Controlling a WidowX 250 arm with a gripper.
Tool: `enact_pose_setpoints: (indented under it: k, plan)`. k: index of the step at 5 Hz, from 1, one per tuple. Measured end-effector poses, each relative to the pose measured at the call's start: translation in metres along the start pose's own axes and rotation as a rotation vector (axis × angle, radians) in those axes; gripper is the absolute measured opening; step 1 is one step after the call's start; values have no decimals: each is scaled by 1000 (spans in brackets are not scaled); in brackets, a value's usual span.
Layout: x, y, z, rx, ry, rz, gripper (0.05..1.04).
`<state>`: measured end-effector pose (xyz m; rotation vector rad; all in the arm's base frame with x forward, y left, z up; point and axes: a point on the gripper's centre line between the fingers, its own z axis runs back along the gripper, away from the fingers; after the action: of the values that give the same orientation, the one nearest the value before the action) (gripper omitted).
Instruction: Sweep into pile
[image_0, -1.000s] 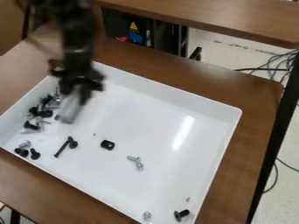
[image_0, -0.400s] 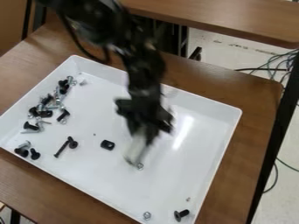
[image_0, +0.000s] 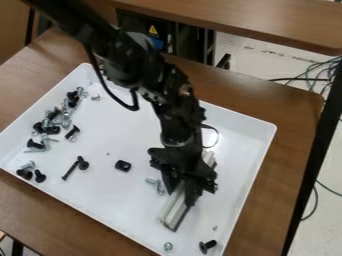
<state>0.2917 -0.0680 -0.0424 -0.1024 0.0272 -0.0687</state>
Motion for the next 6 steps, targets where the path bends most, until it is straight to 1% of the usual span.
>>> enact_pose_setpoints:
  k: [1, 2, 3, 4, 5, 6]
  plan:
    - [0, 29, 0, 41, 19, -20, 349]
    - [-4, 68, 2, 84, 28, 14, 349]
    - [-9, 101, 2, 146, 45, 4, 349]
    - [-14, 134, 6, 185, 49, 39, 349]
    - [-27, 174, 10, 192, 83, 59, 349]
    - [-29, 195, 11, 190, 106, -2, 349]
